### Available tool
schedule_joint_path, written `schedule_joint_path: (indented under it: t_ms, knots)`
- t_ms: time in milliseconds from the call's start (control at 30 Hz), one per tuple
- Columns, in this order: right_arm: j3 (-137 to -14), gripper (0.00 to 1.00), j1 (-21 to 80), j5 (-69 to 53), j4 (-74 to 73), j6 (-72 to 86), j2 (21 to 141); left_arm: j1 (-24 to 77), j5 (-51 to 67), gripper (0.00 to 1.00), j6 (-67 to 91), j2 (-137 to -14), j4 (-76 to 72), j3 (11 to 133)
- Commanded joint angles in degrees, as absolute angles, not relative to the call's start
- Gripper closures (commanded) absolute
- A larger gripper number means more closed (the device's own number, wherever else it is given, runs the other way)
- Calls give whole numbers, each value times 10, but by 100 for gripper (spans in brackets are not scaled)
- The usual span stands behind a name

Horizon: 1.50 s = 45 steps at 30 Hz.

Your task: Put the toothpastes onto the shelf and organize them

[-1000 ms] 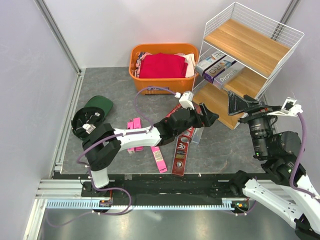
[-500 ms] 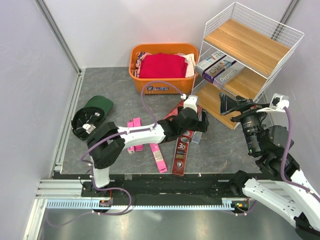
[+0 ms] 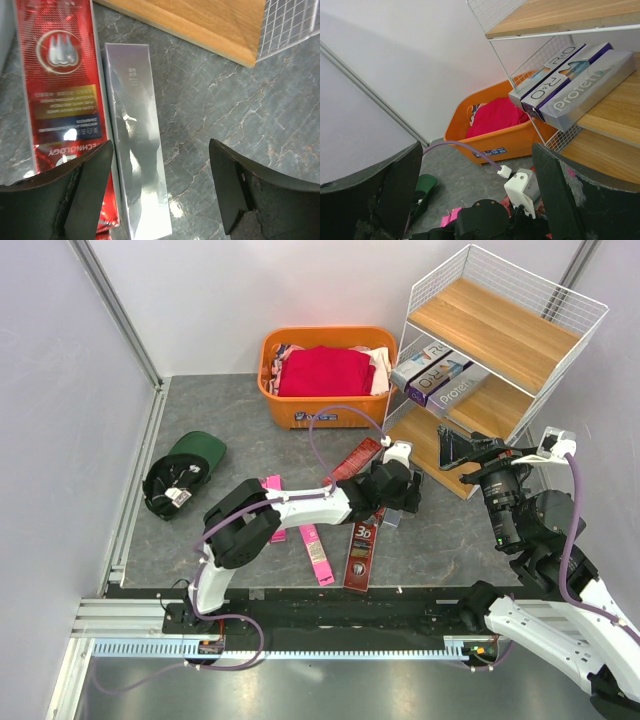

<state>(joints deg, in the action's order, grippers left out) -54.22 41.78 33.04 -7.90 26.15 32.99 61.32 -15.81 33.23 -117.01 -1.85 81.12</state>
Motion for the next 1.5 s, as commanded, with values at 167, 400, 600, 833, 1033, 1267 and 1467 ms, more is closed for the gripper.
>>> schedule_joint_path:
  t_ms: [167,400,600,833,1033,1267,1467]
  knots:
    - [-541,2,418,336,-76,258,327,618,-147,22,307,-1233,18,878]
    - [-541,2,418,337,-76,260,326,621,-158,30,295,-1279,77,926]
    - [-541,2,418,333,-76,263,329,623,-180,49,284,-1270,83,918]
    - [-545,2,418,331,-76,261,330,622,-190,55,280,-1215,76,881]
    - [-551,2,418,325,-76,258,335,610,-152,55,291,-1100,41,810]
    - [-558,2,418,290,-77,252,355,563,-63,55,300,-941,-19,702]
    - [-565,2,417,231,-67,245,394,471,99,55,350,-810,-138,592]
